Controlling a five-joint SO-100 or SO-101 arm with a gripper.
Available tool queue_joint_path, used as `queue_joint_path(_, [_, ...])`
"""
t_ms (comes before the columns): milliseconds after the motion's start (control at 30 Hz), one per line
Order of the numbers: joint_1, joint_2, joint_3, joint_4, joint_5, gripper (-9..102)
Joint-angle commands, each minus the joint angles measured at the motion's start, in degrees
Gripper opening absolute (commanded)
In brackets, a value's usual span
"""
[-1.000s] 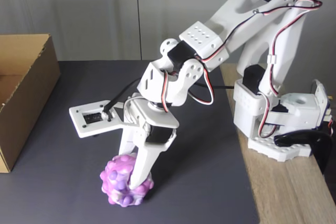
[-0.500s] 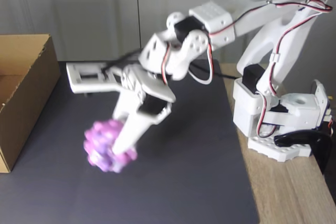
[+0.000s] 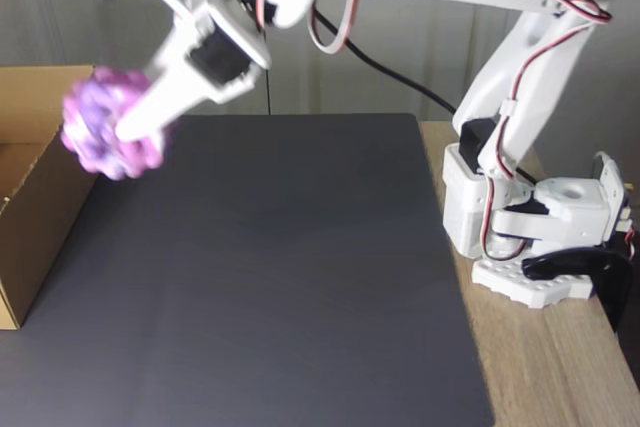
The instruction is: Grasp a ball and put it in the box.
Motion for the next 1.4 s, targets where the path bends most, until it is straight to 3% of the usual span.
queue_joint_path(0, [1.4,-2.2,-8.5,-0.2,0.5,11])
queue_joint_path(633, [9.9,-36.1,-54.2,-2.6,0.0,9])
queue_joint_path(1033, [14.1,-49.2,-55.8,-21.9,-0.1,8])
queue_joint_path(1367, [15.2,-63.4,-67.3,-23.6,0.2,14])
